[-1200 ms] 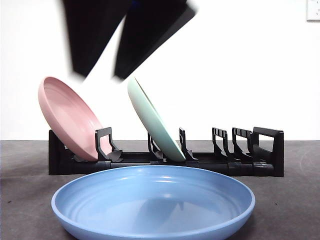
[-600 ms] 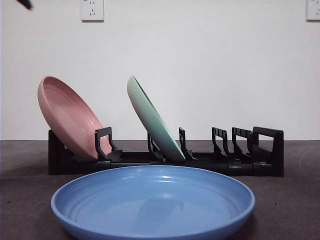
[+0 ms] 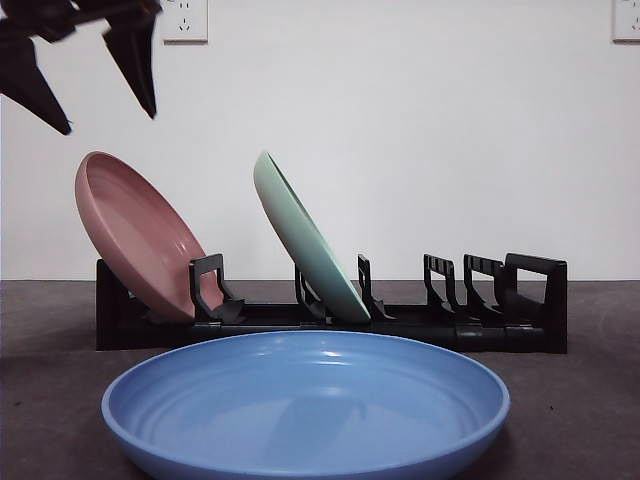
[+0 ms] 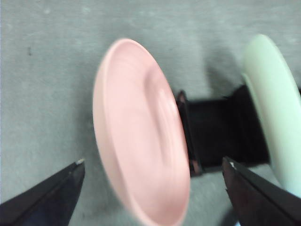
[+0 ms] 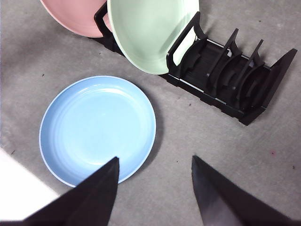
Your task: Place the plate
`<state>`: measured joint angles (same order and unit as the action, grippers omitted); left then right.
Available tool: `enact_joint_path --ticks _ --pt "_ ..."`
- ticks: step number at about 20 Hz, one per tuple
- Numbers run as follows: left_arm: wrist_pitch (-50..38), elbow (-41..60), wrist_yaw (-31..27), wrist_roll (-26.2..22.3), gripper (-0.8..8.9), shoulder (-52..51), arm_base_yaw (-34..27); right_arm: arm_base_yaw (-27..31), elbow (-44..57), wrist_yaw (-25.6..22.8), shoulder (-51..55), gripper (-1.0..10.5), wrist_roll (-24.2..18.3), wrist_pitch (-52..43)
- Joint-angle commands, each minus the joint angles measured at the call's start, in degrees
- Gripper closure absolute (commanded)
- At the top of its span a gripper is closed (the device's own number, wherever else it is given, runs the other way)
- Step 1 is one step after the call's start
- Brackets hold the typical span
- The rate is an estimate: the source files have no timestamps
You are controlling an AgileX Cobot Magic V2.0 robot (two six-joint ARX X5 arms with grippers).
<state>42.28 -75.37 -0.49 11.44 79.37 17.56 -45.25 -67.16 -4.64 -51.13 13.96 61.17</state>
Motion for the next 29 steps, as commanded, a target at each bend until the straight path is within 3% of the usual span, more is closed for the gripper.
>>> enact_joint_path --ticks 1,5,7,11,17,25,29 --pt "-0.1 -3.2 -2.1 -0.7 3.47 4.5 0.3 -0.3 -0.9 -0.6 -0.5 7.0 0.6 -0.2" --pt "0.2 -4.5 -6.6 -1.4 3.50 9.2 0.3 -0.3 -0.9 -3.0 -0.5 7.0 0.6 -0.2" --pt "0.4 -4.5 -8.5 -1.4 4.09 10.3 0.3 -0.3 -0.9 -3.1 -0.5 7.0 0.6 0.1" --pt "0.5 -4.6 -8.7 -1.3 5.70 10.3 0.3 -0.3 -0.9 -3.5 -0.5 7.0 0.6 0.6" --pt "2.2 -4.7 -9.6 -1.3 6.08 10.2 0.3 -0.3 -0.9 -4.8 -0.5 7.0 0.6 0.7" --pt "5.0 -9.1 -11.8 -1.6 8.01 10.0 0.5 -0.3 -0.9 -4.9 -0.5 7.0 0.6 0.7" --pt "7.1 -12.2 -11.8 -2.0 8.06 10.0 0.5 -0.3 -0.9 -4.9 -0.5 7.0 0.6 0.7"
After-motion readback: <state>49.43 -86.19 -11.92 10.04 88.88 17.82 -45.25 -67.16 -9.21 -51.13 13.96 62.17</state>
